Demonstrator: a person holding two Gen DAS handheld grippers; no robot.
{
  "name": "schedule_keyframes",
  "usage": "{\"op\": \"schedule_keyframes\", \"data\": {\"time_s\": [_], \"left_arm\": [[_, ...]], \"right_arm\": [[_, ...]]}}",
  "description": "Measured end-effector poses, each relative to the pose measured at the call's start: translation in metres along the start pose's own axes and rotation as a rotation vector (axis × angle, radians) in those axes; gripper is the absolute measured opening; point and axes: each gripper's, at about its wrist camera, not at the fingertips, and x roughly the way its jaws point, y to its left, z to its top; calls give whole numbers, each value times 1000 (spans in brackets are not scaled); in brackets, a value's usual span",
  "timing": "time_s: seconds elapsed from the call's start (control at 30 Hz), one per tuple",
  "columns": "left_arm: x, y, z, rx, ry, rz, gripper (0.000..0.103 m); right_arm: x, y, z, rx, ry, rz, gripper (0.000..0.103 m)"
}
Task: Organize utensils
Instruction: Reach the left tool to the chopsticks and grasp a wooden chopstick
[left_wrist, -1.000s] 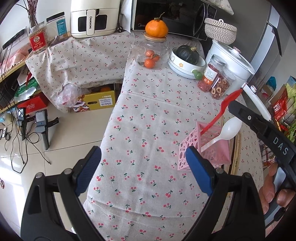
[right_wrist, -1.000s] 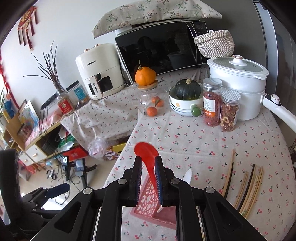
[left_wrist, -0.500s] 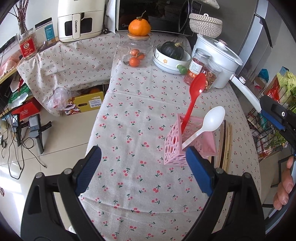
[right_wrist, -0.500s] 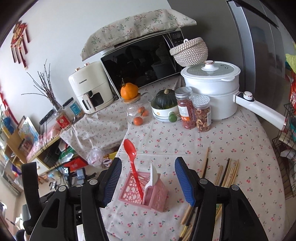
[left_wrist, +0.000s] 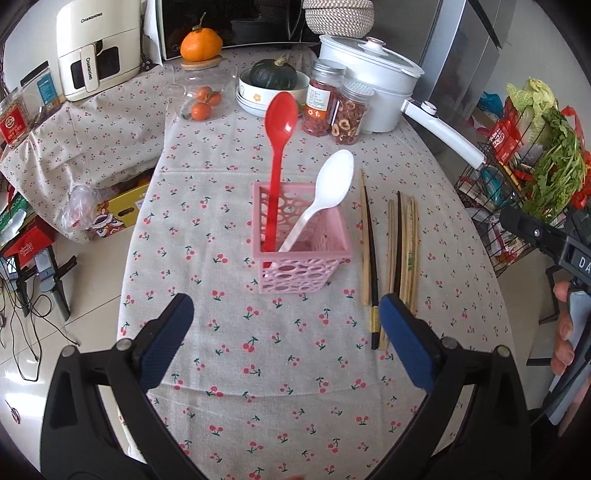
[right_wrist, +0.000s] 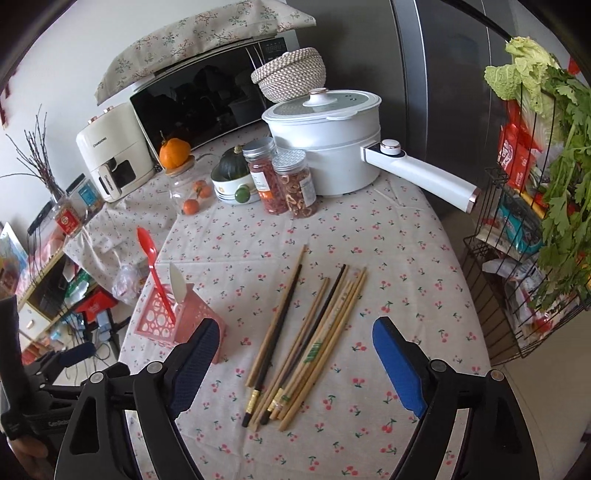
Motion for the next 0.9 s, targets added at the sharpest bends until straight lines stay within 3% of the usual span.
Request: {"op": "schedule_keyframes", "data": {"time_s": [0.3,0.53,0.7,0.9], "left_arm": [[22,-80,7,144,56,-64,100],[53,-137,40,232,65,-39,97],[99,-151,79,189,110,-4,75],[163,-142,104,106,179,93,28]], "right_arm": [[-11,-58,-5,32,29,-74,88],[-3,-104,-3,105,77,-126,88],[3,-126,1,136,85,-146,88],[21,-140,2,166,137,-143,88]]}}
